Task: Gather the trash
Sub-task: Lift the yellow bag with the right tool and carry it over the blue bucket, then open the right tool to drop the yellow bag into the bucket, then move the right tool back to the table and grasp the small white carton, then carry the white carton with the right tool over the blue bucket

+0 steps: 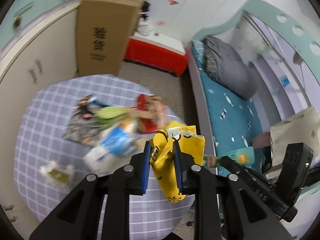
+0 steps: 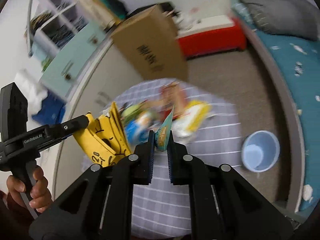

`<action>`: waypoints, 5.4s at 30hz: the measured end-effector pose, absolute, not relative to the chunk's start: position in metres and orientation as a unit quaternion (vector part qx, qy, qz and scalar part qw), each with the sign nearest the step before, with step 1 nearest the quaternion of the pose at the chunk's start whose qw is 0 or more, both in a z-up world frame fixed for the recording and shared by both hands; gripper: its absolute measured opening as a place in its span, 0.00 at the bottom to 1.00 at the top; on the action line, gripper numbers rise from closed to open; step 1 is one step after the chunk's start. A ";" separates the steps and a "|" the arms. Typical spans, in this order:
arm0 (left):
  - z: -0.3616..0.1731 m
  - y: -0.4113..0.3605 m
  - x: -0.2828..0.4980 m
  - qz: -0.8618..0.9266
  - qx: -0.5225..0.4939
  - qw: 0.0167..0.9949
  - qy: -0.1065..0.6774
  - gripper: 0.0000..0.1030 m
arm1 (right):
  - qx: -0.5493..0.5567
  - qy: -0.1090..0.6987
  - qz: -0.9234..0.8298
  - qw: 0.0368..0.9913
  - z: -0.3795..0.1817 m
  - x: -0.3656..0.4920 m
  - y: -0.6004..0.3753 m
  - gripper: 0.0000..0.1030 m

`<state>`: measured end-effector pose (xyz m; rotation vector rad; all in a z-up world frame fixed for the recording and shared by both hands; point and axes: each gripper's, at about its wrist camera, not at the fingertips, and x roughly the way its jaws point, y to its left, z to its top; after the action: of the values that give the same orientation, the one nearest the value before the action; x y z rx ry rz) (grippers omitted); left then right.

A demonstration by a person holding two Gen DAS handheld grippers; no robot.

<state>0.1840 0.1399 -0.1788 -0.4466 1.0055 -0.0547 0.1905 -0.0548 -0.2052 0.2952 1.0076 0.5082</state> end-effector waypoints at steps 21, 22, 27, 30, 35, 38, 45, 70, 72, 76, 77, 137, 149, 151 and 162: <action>-0.227 -0.120 0.305 -0.113 -0.085 0.849 0.510 0.20 | 0.141 0.502 0.087 0.849 -0.275 0.261 -0.274 0.53; -0.229 -0.127 0.308 -0.113 -0.078 0.849 0.511 0.20 | 0.147 0.502 0.086 0.848 -0.279 0.264 -0.281 0.54; -0.233 -0.150 0.317 -0.123 -0.056 0.851 0.507 0.20 | 0.148 0.490 0.073 0.856 -0.272 0.262 -0.299 0.54; -0.234 -0.165 0.321 -0.131 -0.042 0.853 0.504 0.20 | 0.143 0.471 0.059 0.868 -0.260 0.256 -0.309 0.57; -0.238 -0.189 0.328 -0.146 -0.026 0.851 0.504 0.20 | 0.140 0.447 0.039 0.883 -0.248 0.248 -0.324 0.61; -0.239 -0.201 0.330 -0.155 -0.017 0.850 0.502 0.21 | 0.142 0.440 0.032 0.886 -0.245 0.246 -0.332 0.61; -0.233 -0.218 0.330 -0.191 -0.029 0.852 0.487 0.53 | 0.152 0.414 0.012 0.897 -0.235 0.237 -0.351 0.61; -0.190 -0.133 0.246 -0.089 -0.069 0.893 0.435 0.68 | 0.106 0.398 0.139 0.900 -0.203 0.218 -0.269 0.62; -0.183 -0.116 0.231 -0.071 -0.072 0.898 0.428 0.68 | 0.098 0.395 0.159 0.899 -0.199 0.215 -0.253 0.62; -0.173 -0.075 0.208 -0.037 -0.094 0.903 0.418 0.68 | 0.088 0.390 0.191 0.896 -0.190 0.207 -0.214 0.62; -0.171 -0.067 0.203 -0.033 -0.100 0.903 0.417 0.68 | 0.087 0.390 0.197 0.895 -0.188 0.204 -0.206 0.62; -0.373 0.321 0.104 0.221 -0.365 0.702 0.570 0.42 | 0.089 0.606 0.277 0.740 -0.331 0.225 0.136 0.74; -0.321 0.305 0.133 0.196 -0.254 0.772 0.549 0.37 | 0.100 0.633 0.235 0.731 -0.354 0.235 0.157 0.78; -0.319 0.298 0.135 0.185 -0.250 0.775 0.551 0.37 | 0.108 0.638 0.240 0.724 -0.361 0.237 0.158 0.78; -0.302 0.266 0.143 0.148 -0.221 0.793 0.548 0.37 | 0.171 0.649 0.254 0.696 -0.357 0.233 0.119 0.56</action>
<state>0.1427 0.2659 -0.3023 -0.4757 1.1778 0.3180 0.2326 0.1186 -0.3566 0.3822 1.4483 0.5666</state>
